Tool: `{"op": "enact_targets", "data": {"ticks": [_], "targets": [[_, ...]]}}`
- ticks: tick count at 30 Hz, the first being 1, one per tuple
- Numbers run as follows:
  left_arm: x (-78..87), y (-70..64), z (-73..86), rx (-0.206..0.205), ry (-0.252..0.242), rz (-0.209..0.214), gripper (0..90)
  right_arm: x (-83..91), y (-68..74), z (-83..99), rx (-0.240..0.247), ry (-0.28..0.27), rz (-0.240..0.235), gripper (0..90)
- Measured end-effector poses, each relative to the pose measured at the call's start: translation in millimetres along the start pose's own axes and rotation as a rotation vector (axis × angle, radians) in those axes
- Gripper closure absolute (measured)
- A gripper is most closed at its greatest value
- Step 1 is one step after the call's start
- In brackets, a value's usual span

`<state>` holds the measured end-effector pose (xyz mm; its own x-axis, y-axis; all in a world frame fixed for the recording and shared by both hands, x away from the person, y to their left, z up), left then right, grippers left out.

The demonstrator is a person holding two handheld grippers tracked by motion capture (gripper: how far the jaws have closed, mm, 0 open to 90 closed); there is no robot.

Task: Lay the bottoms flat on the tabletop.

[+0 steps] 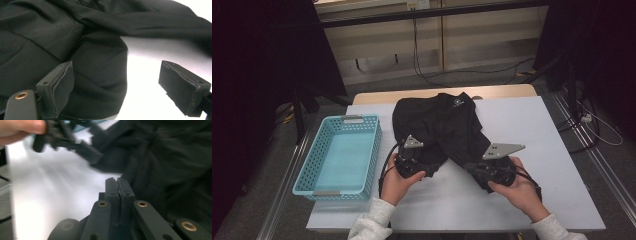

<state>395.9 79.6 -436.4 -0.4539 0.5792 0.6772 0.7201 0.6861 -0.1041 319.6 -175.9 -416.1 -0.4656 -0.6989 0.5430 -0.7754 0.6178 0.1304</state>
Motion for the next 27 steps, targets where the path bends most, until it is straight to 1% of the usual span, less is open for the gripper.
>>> {"op": "enact_targets", "data": {"ticks": [1,2,4,6,8,10,11,13,14,16,17,18,19,21,23,24,25,27], "targets": [[0.5,0.5,-0.1,-0.004,0.002,0.0,13.3,-3.3,3.1,-0.2,0.006,0.006,-0.011,79.2],[0.6,0.3,-0.1,-0.002,0.0,-0.002,13.3,-6.3,4.6,0.1,0.01,0.018,-0.01,69.5],[0.7,-0.5,-0.1,-0.002,0.001,0.001,13.3,-8.0,1.5,2.7,0.01,0.033,0.026,68.8],[0.2,-1.0,0.1,-0.003,0.0,0.003,13.3,-4.3,-6.9,6.0,-0.02,0.023,0.048,64.9],[-1.2,-2.0,0.7,0.003,-0.003,0.003,13.3,0.8,-16.4,9.7,-0.029,0.025,0.088,65.0],[-1.9,-2.3,0.7,0.0,0.005,0.009,13.3,4.1,-25.7,14.9,-0.058,0.018,0.116,63.9],[-2.3,-2.8,0.6,-0.003,0.007,0.011,13.3,4.8,-29.9,18.0,-0.063,0.028,0.134,63.0],[-3.3,-5.1,0.2,-0.004,0.002,0.013,13.4,4.2,-35.5,24.5,-0.084,0.037,0.147,62.6],[-3.6,-6.3,-0.1,-0.006,0.002,0.013,13.5,2.9,-36.9,27.4,-0.086,0.048,0.148,62.4],[-4.1,-8.6,-0.7,-0.015,0.011,0.027,13.5,-0.5,-38.8,31.9,-0.089,0.066,0.159,61.7],[-5.4,-10.4,-0.3,-0.013,0.006,0.024,13.6,-1.8,-39.9,33.6,-0.086,0.076,0.162,61.5],[-6.3,-11.7,0.1,-0.015,0.01,0.027,13.6,-2.7,-41.0,35.1,-0.086,0.086,0.173,59.9],[-7.1,-12.2,0.3,-0.026,0.017,0.034,13.6,-3.0,-41.9,36.3,-0.085,0.092,0.181,57.9],[-8.6,-13.9,0.7,-0.026,0.018,0.035,13.8,-3.3,-40.6,36.3,-0.075,0.094,0.158,57.0],[-9.6,-15.0,0.9,-0.025,0.02,0.04,13.8,-4.9,-36.4,34.8,-0.08,0.083,0.136,57.6],[-10.0,-15.5,1.0,-0.027,0.021,0.04,13.8,-6.7,-34.2,34.0,-0.078,0.082,0.127,57.8],[-10.3,-15.7,1.0,-0.032,0.022,0.042,13.8,-9.0,-32.1,33.8,-0.071,0.089,0.129,58.3],[-10.8,-16.7,1.2,-0.028,0.019,0.041,13.8,-15.4,-29.5,35.8,-0.05,0.106,0.124,64.6]]}}
Point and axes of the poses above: each handheld gripper's, and its own axes: x roughly backward along the jaws, z roughly out of its underside, y roughly to its left, the point moved 1 cm from there along -x, roughly forward along the jaws, and after that the axes turned 3 degrees about -z, right-handed, at the moved point
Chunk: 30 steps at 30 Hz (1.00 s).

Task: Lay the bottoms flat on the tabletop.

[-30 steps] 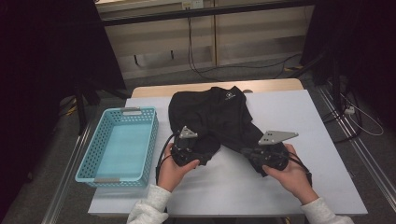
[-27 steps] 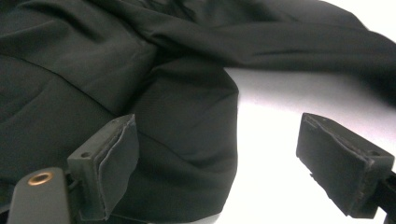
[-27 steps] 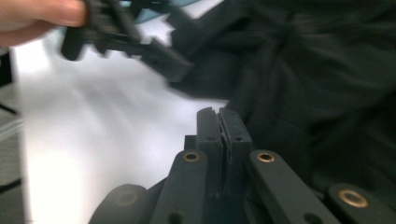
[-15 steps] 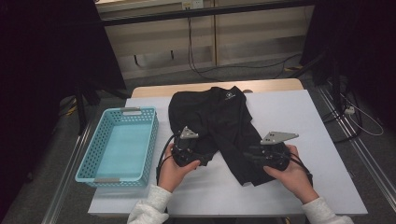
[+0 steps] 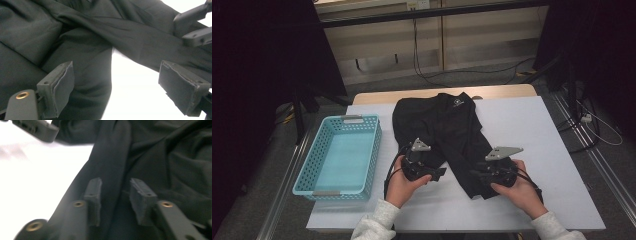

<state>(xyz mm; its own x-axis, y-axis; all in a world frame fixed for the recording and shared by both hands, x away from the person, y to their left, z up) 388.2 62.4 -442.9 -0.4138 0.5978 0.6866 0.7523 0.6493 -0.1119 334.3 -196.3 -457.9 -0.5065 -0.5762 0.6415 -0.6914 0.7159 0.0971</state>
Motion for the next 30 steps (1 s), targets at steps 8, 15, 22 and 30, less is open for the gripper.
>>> {"op": "enact_targets", "data": {"ticks": [8,15,22,30], "targets": [[-0.5,-4.1,-0.5,-0.008,0.003,0.001,13.8,-16.1,-0.5,5.9,-0.008,0.007,0.0,88.8],[-1.8,-14.3,-3.6,-0.028,-0.002,0.031,13.9,-8.3,-9.8,3.1,-0.067,-0.072,0.078,81.7],[-12.2,-31.0,-4.3,-0.072,-0.002,0.084,15.7,8.6,-16.3,0.4,-0.073,-0.091,0.148,57.3],[-27.8,-55.6,-5.8,-0.16,0.006,0.129,25.6,38.0,-38.5,19.2,-0.17,-0.122,0.228,48.8]]}}
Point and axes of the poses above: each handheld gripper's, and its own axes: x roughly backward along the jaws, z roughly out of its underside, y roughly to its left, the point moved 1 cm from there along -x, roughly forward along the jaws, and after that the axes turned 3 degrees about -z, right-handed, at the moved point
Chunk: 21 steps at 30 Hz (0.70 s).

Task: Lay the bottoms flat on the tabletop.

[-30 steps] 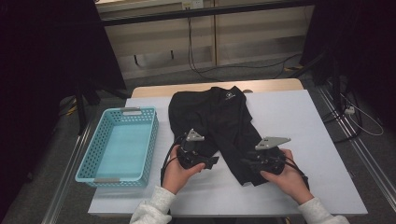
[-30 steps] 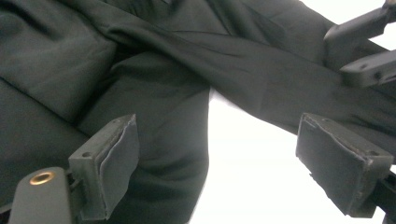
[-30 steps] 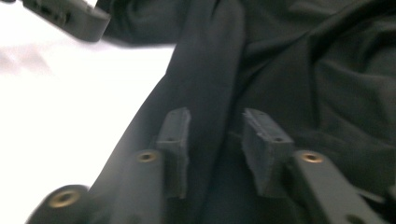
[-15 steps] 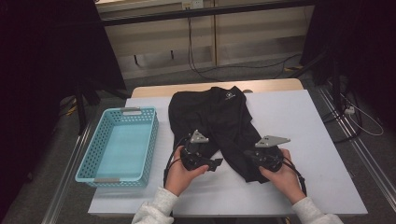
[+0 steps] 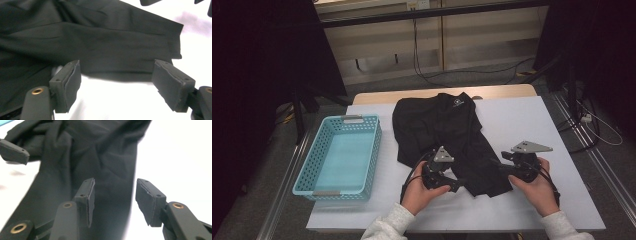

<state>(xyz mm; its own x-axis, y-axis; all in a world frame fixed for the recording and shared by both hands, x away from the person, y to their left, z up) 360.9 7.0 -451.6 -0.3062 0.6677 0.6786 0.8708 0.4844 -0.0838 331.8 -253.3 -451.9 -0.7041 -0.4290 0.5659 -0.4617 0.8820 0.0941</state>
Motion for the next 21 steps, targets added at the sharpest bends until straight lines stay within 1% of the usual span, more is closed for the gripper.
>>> {"op": "enact_targets", "data": {"ticks": [3,4,5,6,7,8,9,11,12,13,14,15,16,17,19,20,21], "targets": [[-6.8,-6.6,-1.7,-0.036,0.002,0.025,31.8,2.8,-4.1,5.3,-0.011,0.01,0.024,46.8],[-8.9,-9.0,-2.1,-0.051,0.011,0.041,35.7,3.5,-4.8,6.9,-0.015,0.013,0.027,46.6],[-10.9,-11.7,-2.3,-0.064,0.008,0.035,39.9,4.4,-5.5,8.4,-0.019,0.018,0.027,45.7],[-11.6,-13.0,-2.3,-0.081,0.013,0.028,42.1,5.5,-6.5,9.8,-0.021,0.019,0.031,45.1],[-13.1,-14.6,-2.2,-0.083,0.014,0.039,46.5,6.9,-7.6,10.9,-0.028,0.02,0.035,44.4],[-14.3,-16.0,-2.2,-0.086,0.026,0.053,48.7,8.6,-9.3,11.7,-0.033,0.02,0.038,44.4],[-15.6,-17.8,-1.8,-0.099,0.033,0.063,49.9,10.6,-10.8,12.6,-0.036,0.021,0.046,44.5],[-18.1,-20.0,-0.7,-0.116,0.053,0.063,57.8,13.8,-13.2,14.5,-0.039,0.023,0.053,46.0],[-18.8,-20.5,-0.2,-0.123,0.061,0.074,60.5,14.8,-13.9,15.4,-0.038,0.026,0.054,47.0],[-19.2,-21.5,0.1,-0.121,0.055,0.069,62.9,14.9,-14.4,16.3,-0.034,0.03,0.056,47.5],[-18.0,-21.6,-0.3,-0.118,0.068,0.064,67.5,14.4,-14.4,17.1,-0.035,0.039,0.052,48.4],[-16.8,-21.7,-0.5,-0.097,0.084,0.074,73.9,13.4,-14.5,17.8,-0.034,0.045,0.048,48.7],[-16.2,-21.5,0.0,-0.084,0.088,0.084,76.8,11.9,-14.3,18.5,-0.039,0.049,0.047,48.7],[-15.4,-20.6,0.6,-0.086,0.094,0.084,81.5,9.9,-13.9,19.0,-0.047,0.053,0.048,48.9],[-15.6,-20.9,1.5,-0.041,0.09,0.101,86.9,5.9,-11.8,19.5,-0.055,0.067,0.024,51.7],[-14.8,-20.1,1.8,-0.036,0.097,0.101,89.2,4.0,-10.6,19.3,-0.046,0.071,0.017,53.1],[-14.1,-19.9,2.0,-0.022,0.097,0.104,89.6,2.3,-9.5,19.0,-0.039,0.081,0.017,54.5]]}}
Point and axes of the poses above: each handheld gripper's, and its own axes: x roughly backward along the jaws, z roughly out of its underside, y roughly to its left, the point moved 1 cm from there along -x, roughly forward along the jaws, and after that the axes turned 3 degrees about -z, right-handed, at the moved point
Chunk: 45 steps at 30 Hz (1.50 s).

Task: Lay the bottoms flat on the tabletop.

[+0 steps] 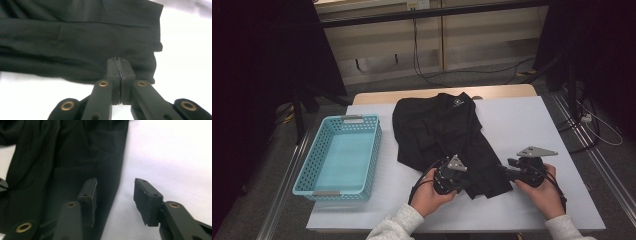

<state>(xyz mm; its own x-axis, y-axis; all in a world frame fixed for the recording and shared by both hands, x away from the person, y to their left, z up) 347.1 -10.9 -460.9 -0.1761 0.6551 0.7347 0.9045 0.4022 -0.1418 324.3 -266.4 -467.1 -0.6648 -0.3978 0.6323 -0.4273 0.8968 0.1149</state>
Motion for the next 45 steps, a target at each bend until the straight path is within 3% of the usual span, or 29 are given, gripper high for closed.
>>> {"op": "enact_targets", "data": {"ticks": [4,6,7,9,13,17,19,20,25,27,29,30,32,34,36,38,43,45], "targets": [[4.7,4.2,1.8,0.026,0.013,0.003,90.0,-8.4,-0.5,1.5,-0.009,0.015,-0.003,61.5],[5.8,5.4,2.5,0.033,0.014,0.005,90.0,-9.2,-0.6,0.6,0.02,0.02,-0.009,74.1],[5.9,5.8,2.7,0.033,0.015,0.005,90.0,-9.0,-1.2,0.1,0.022,0.027,-0.032,86.1],[5.9,6.0,2.7,0.039,0.014,0.007,90.0,-8.9,-2.8,0.1,0.015,0.022,-0.056,89.9],[6.6,6.9,2.6,0.039,0.01,0.003,90.0,-2.7,-13.2,-2.9,-0.029,-0.029,-0.043,90.0],[4.4,6.3,3.1,0.038,0.015,-0.002,90.0,3.8,-24.9,-0.7,-0.08,-0.058,0.016,88.2],[4.0,6.1,3.3,0.039,0.018,-0.002,90.0,5.9,-22.8,-1.4,-0.024,-0.048,0.052,83.1],[3.9,6.1,3.1,0.039,0.016,-0.001,90.0,6.8,-20.7,-2.5,-0.021,-0.049,0.057,79.1],[3.9,5.8,3.4,0.046,0.021,-0.001,90.0,4.6,-1.6,-8.0,0.079,-0.038,-0.002,71.6],[3.4,5.9,3.6,0.049,0.02,0.006,90.0,-2.6,4.3,-6.5,0.096,-0.003,-0.028,68.2],[3.2,6.1,3.4,0.047,0.019,0.006,90.0,-12.3,4.5,-2.4,0.095,0.039,-0.021,65.0],[3.2,6.0,3.4,0.044,0.019,0.007,90.0,-14.4,3.4,-1.6,0.096,0.012,-0.016,67.6],[3.1,6.3,3.6,0.048,0.018,0.008,90.0,-15.0,1.6,-3.5,0.091,0.022,-0.004,74.4],[3.2,6.7,3.8,0.053,0.021,0.009,90.0,-14.8,-1.1,-3.6,0.075,0.021,-0.006,88.8],[3.1,6.8,3.7,0.055,0.02,0.009,90.0,-13.6,-4.4,-3.8,0.05,0.017,-0.032,90.0],[3.1,6.5,3.5,0.056,0.022,0.007,90.0,-10.4,-8.1,-4.4,0.043,0.003,-0.016,90.0],[2.7,6.8,3.3,0.06,0.021,0.011,90.0,2.7,-22.6,-10.6,-0.039,-0.075,-0.021,90.0],[2.6,6.5,3.3,0.057,0.018,0.007,90.0,2.8,-26.4,-10.2,-0.028,-0.07,0.009,90.0]]}}
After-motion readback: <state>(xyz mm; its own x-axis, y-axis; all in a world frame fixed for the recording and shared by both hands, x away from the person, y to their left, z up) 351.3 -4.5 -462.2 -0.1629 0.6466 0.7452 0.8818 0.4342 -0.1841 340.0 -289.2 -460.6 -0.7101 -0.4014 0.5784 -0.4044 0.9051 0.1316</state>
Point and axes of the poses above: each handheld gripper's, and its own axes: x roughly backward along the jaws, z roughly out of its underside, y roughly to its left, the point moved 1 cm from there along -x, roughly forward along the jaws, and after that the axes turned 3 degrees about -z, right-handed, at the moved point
